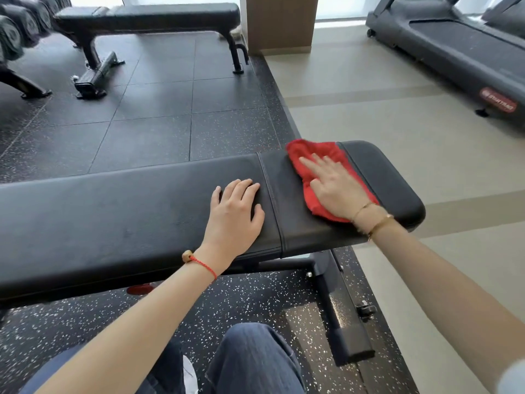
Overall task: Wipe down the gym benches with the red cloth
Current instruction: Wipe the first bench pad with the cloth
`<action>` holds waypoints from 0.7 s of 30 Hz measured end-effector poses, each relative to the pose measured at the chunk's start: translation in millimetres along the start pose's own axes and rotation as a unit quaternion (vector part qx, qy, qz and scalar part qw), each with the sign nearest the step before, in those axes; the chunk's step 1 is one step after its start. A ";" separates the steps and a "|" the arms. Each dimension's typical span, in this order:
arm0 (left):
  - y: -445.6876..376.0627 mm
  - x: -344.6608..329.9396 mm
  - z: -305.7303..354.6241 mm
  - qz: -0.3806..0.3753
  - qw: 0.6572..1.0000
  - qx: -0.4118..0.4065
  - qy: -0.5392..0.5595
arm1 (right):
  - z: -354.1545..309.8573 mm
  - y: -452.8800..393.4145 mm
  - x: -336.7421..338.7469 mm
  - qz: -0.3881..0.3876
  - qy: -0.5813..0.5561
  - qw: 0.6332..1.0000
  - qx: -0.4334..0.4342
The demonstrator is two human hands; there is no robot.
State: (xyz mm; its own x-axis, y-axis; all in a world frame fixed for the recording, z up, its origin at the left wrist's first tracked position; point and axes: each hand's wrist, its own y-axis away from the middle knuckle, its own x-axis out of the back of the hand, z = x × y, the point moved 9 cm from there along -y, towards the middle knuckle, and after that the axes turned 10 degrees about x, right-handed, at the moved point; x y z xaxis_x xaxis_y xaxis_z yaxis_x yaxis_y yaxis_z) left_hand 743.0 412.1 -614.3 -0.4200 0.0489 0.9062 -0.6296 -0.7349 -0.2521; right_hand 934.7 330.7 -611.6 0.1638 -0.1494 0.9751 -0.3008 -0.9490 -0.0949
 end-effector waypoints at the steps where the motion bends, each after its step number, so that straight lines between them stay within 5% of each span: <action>1: 0.0 0.6 1.1 0.001 1.000 0.001 -0.002 | 20.2 -6.9 5.0 -0.002 0.003 0.999 -0.043; 4: -0.3 2.7 3.9 0.006 1.000 -0.001 -0.007 | 41.2 -26.7 9.6 -0.014 -0.003 0.993 -0.116; 13: 0.1 -0.1 0.9 -0.005 1.000 0.003 0.004 | -68.3 57.8 -8.7 0.031 0.004 0.999 0.028; 21: 1.3 -2.2 0.0 -0.019 1.000 -0.005 0.011 | 59.7 96.7 24.6 0.073 -0.001 0.981 -0.180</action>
State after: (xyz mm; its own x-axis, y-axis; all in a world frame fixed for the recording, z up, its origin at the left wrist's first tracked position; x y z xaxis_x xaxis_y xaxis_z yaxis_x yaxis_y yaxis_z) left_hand 743.1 411.0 -616.6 -0.4101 0.0919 0.9074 -0.6517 -0.7256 -0.2210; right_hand 965.8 218.7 -608.7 0.0961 -0.2764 0.9562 -0.6339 -0.7577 -0.1553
